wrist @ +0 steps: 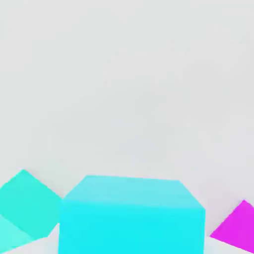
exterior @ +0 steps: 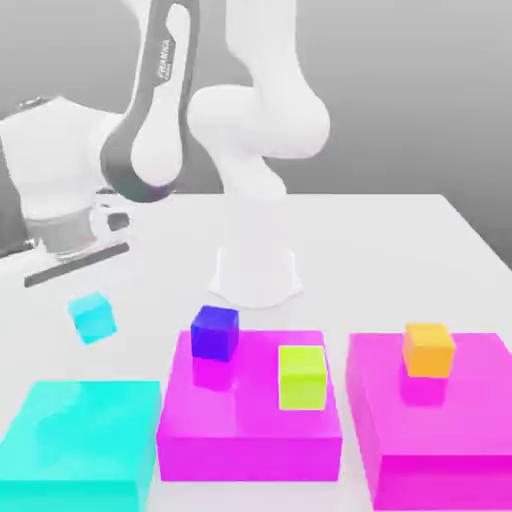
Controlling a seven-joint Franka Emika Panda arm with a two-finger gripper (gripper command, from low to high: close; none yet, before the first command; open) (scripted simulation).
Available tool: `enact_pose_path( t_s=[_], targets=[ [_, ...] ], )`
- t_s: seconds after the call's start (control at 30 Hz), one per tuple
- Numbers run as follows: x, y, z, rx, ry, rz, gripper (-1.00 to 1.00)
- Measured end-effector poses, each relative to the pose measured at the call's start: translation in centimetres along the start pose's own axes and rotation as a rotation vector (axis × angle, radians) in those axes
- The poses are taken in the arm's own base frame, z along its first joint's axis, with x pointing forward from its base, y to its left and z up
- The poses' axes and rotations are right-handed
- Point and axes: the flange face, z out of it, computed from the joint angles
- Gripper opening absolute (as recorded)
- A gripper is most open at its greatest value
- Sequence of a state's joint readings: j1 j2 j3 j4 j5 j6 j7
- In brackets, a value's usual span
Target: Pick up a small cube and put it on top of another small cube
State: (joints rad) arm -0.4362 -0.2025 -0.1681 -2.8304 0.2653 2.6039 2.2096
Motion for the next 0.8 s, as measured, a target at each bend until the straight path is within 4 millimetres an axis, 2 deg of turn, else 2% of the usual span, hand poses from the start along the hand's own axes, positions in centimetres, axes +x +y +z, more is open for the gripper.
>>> enact_pose_path(
  t_s=[0.2, 0.43, 0.5, 0.67, 0.7, 0.8],
  targets=[
    [-2.2, 7.3, -2.7, -0.003, 0.018, -0.37, -1.0],
    [-1.8, 14.5, -4.8, 0.063, 0.115, -0.767, -1.0],
    [-1.5, 15.4, -4.2, 0.079, 0.14, -0.827, -1.0],
    [-1.0, 15.0, 0.3, 0.086, 0.149, -0.847, -1.0],
    [-0.9, 15.0, 1.1, 0.086, 0.15, -0.848, 1.0],
    [-0.9, 15.0, 1.1, 0.086, 0.15, -0.848, 1.0]
  ],
)
